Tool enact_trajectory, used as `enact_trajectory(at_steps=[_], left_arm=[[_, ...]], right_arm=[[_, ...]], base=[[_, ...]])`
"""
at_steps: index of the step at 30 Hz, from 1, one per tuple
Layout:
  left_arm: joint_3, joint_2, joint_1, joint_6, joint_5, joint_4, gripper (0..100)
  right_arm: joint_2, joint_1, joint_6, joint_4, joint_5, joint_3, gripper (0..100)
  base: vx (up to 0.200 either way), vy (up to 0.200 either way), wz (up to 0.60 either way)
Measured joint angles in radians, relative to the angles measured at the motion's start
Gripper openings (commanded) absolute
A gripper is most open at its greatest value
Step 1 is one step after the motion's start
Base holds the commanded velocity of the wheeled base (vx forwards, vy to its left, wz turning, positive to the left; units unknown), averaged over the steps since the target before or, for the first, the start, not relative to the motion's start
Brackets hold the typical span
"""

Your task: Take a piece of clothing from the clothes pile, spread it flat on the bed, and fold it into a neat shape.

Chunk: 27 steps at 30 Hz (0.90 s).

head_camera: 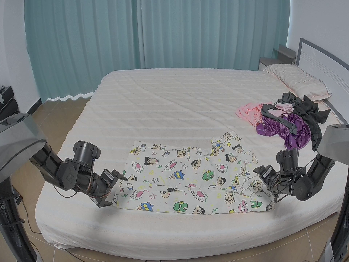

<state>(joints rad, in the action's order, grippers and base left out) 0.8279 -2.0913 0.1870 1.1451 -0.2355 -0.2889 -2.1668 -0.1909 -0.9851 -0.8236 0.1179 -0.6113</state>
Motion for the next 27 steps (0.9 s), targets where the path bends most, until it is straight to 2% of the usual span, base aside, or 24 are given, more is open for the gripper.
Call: enact_trajectory(at_steps=[5,17,18,27], left_arm=[[-0.049,0.033,0.007,0.002,0.0,-0.025,100],[-0.075,0.054,0.013,0.002,0.001,-0.043,100],[-0.076,0.054,0.013,0.002,0.001,-0.044,100],[-0.078,0.057,0.013,0.001,0.0,-0.044,100]], right_arm=[[-0.095,0.0,0.037,-0.118,0.047,-0.007,100],[-0.179,0.014,0.046,-0.131,0.059,-0.083,100],[-0.182,0.014,0.046,-0.129,0.059,-0.088,0],[-0.212,0.024,0.089,-0.121,0.061,-0.117,0]], base=[[0.0,0.0,0.0],[0.0,0.0,0.0],[0.0,0.0,0.0],[0.0,0.0,0.0]])
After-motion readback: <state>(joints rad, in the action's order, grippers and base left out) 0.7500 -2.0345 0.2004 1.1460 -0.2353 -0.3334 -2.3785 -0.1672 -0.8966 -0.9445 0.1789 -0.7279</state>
